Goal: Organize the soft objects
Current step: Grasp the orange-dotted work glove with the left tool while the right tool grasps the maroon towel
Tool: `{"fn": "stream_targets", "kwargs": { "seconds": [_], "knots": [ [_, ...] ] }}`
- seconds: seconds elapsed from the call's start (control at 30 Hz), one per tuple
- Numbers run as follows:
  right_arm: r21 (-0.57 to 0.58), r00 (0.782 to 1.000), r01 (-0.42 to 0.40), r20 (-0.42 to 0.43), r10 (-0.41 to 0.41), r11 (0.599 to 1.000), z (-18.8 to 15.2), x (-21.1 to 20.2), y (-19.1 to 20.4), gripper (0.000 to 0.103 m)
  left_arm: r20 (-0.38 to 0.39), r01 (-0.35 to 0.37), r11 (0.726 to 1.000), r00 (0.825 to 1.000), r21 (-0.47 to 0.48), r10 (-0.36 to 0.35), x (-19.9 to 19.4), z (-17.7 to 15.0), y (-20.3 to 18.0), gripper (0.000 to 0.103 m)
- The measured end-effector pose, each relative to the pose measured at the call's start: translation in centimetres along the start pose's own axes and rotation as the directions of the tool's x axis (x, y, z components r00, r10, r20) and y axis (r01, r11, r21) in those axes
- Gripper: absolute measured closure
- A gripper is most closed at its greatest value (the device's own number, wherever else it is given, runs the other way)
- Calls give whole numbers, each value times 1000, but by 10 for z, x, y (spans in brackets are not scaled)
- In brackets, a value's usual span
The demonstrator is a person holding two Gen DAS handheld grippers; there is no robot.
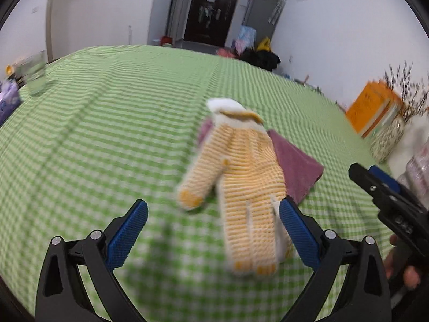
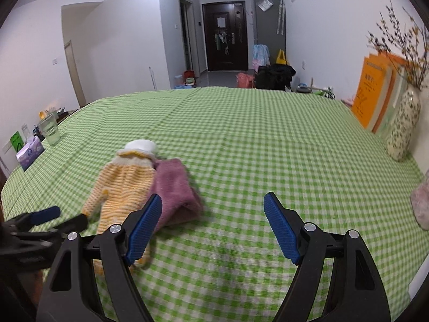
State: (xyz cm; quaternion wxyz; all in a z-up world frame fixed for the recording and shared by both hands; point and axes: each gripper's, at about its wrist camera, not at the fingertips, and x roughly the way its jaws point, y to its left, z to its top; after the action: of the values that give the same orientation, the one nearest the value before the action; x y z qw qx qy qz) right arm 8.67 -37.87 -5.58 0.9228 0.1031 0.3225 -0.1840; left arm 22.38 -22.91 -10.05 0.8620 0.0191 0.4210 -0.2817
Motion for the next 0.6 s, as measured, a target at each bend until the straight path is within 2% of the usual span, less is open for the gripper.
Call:
{"fn": "stream_targets", "kwargs": {
  "seconds": [0.1, 0.17, 0.2, 0.23, 0.27, 0.3, 0.33, 0.4, 0.5, 0.6],
  "knots": [
    [16, 1000, 4, -16, -4, 1000, -3, 3, -10, 28, -39, -14, 998, 999, 57, 16, 31, 3, -23, 8],
    [21, 1000, 7, -26, -7, 1000, -3, 6, -17, 28, -53, -26, 998, 998, 63, 29, 42, 5, -31, 10],
    [24, 1000, 10, -30, -9, 1000, -3, 7, -19, 28, -65, -19, 998, 998, 59, 22, 47, 7, -32, 25],
    [29, 999, 12, -32, -12, 1000, -3, 8, -21, 28, -72, -4, 999, 997, 54, 8, 45, 7, -27, 32],
    [32, 999, 12, -33, -11, 999, -3, 8, -22, 28, -69, 1, 999, 998, 54, 3, 46, 7, -27, 45],
    [38, 999, 11, -36, -9, 999, -3, 9, -25, 28, -69, 8, 998, 998, 59, -4, 46, 7, -27, 64],
    [44, 999, 11, -40, -9, 999, -3, 11, -26, 28, -78, 26, 997, 997, 72, -21, 42, 8, -23, 68],
    [51, 999, 4, -45, -1, 999, -2, 14, -25, 28, -68, 57, 996, 996, 62, -53, 29, 10, -11, 90],
    [35, 998, -23, -50, 25, 999, 1, 21, -14, 28, -8, 22, 999, 1000, 37, -21, 4, 10, 13, 90],
    [-2, 995, -60, -75, 60, 998, 4, 34, 3, 28, 14, -22, 1000, 1000, 13, 21, -12, 8, 36, 90]
  ]
}}
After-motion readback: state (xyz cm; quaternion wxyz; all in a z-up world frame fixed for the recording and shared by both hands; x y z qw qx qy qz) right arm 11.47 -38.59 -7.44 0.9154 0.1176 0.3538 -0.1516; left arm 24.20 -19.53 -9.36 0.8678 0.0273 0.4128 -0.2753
